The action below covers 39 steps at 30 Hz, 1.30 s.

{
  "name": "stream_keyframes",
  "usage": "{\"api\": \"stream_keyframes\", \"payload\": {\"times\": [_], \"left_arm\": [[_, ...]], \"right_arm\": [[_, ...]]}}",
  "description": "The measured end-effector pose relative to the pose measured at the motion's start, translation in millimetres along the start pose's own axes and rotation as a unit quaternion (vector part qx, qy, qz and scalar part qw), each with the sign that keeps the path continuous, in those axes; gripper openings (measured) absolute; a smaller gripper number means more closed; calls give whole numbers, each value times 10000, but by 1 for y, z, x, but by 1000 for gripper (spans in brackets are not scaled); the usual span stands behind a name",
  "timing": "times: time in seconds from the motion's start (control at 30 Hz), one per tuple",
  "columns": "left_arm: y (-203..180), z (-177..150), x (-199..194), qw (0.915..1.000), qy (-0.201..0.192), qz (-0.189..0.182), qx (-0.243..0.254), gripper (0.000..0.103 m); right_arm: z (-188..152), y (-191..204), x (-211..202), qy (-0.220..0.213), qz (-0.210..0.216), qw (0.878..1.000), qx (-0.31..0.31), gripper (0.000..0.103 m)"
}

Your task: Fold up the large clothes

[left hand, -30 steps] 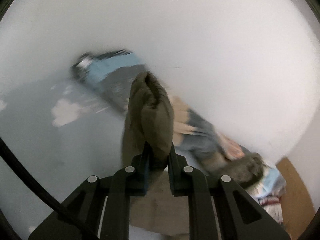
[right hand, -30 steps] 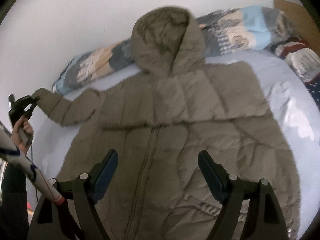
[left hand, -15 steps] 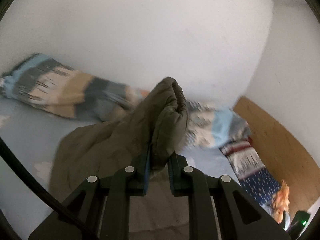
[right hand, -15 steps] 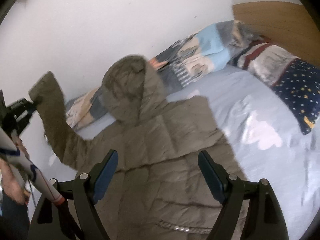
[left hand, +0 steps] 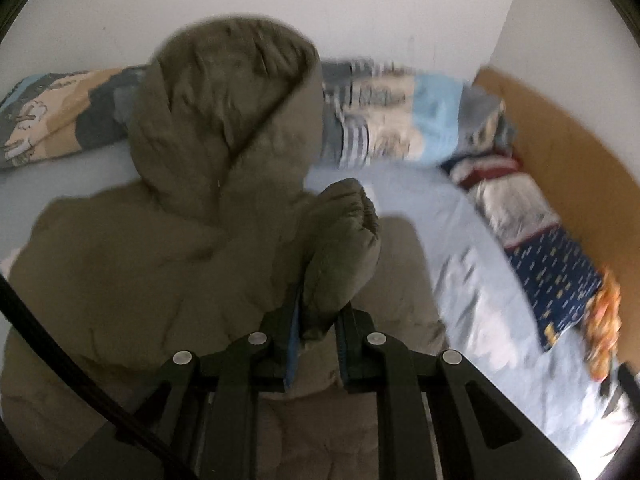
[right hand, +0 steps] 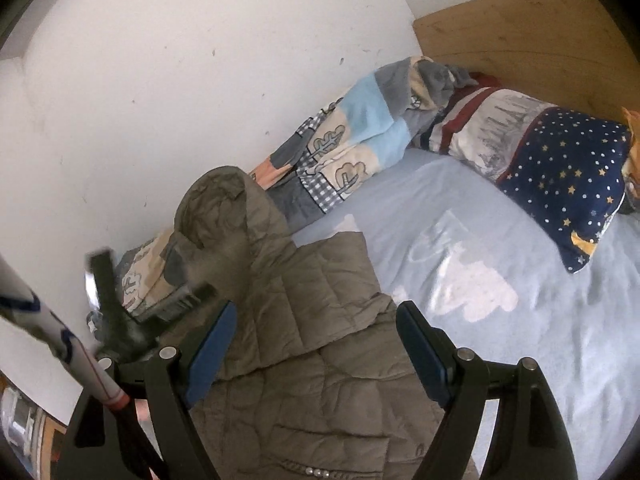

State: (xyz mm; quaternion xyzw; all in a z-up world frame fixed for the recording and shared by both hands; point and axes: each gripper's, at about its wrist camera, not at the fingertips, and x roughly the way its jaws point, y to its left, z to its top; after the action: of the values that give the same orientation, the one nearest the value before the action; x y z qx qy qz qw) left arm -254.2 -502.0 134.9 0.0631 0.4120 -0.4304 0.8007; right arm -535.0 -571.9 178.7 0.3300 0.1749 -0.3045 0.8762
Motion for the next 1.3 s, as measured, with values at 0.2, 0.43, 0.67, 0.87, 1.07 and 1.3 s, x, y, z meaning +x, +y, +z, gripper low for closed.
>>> {"api": "stream_keyframes", "payload": {"times": [0.2,0.43,0.67,0.87,1.07,1.3], "left_arm": [[-15,-25,18,9960,826,154,295,54],[22,-34,-106,9983,45,389,440,67],[131,-76,-176,9848,-488,1645,-286,74],[200,-65,-142,9806,-253,1752,-839,74],[227,-50,-139,9784,-325,1526,-1354,74],[218,-49,-134,9801,-246,1610,-1132,74]], "right_arm": [[3,-8,2,76,48,9999,132,86],[3,-15,17,316,352,9977,494,86],[-14,-15,61,917,616,9913,710,71],[-42,-1,101,1362,834,9835,845,62],[-50,10,121,1400,913,9823,842,62],[-55,9,171,1641,671,9770,1188,63]]}}
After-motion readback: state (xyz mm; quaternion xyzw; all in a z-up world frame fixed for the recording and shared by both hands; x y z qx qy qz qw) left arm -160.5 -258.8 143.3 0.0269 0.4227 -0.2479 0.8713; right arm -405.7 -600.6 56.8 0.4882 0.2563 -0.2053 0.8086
